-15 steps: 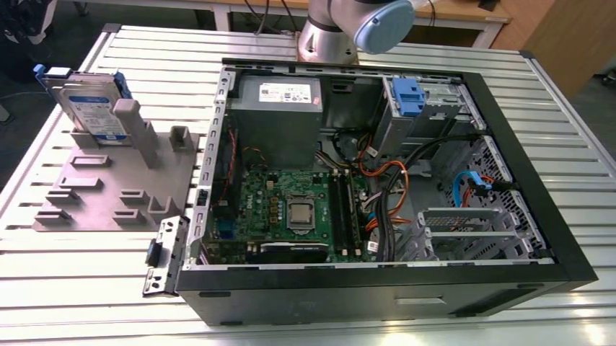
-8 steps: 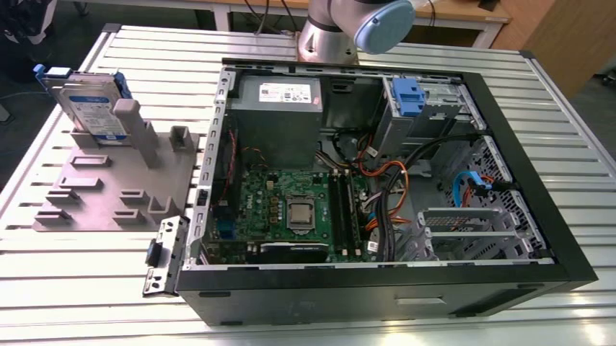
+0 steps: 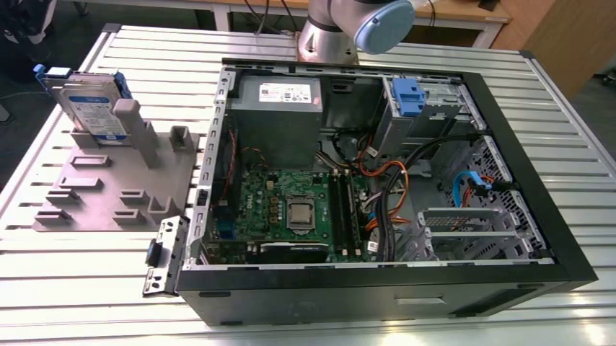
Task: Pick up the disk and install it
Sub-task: 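Pick up the disk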
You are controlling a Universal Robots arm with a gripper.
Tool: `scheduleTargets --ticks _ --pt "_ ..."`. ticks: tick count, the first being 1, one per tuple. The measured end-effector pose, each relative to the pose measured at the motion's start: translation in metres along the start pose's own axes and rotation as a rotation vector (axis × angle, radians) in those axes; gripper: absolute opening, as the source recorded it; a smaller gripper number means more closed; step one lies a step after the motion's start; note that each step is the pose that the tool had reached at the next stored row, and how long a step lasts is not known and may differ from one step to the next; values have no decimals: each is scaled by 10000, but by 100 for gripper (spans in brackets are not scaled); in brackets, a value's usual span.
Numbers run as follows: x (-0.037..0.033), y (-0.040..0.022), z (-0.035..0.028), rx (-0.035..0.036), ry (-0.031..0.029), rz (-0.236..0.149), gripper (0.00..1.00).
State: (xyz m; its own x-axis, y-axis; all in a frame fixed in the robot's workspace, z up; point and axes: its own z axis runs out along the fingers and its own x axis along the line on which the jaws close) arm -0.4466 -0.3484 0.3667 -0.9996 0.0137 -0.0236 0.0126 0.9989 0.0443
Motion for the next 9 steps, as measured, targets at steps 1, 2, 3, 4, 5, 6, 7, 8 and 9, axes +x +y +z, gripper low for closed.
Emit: scheduleTargets --ticks 1,2,3,4,5,6,7,8,9 --pt "0 0 0 -4 6 -133 11" --pt "0 0 0 -6 13 -273 11" --pt "0 0 0 -9 18 -390 11" --pt "0 0 0 -12 22 -498 11" --pt "0 0 0 -15 27 -599 11" --pt "0 0 0 -16 30 -691 11" --pt "0 0 0 -18 35 -777 11" --pt "0 0 0 -20 39 -863 11" --pt "0 0 -1 -22 43 -940 11"
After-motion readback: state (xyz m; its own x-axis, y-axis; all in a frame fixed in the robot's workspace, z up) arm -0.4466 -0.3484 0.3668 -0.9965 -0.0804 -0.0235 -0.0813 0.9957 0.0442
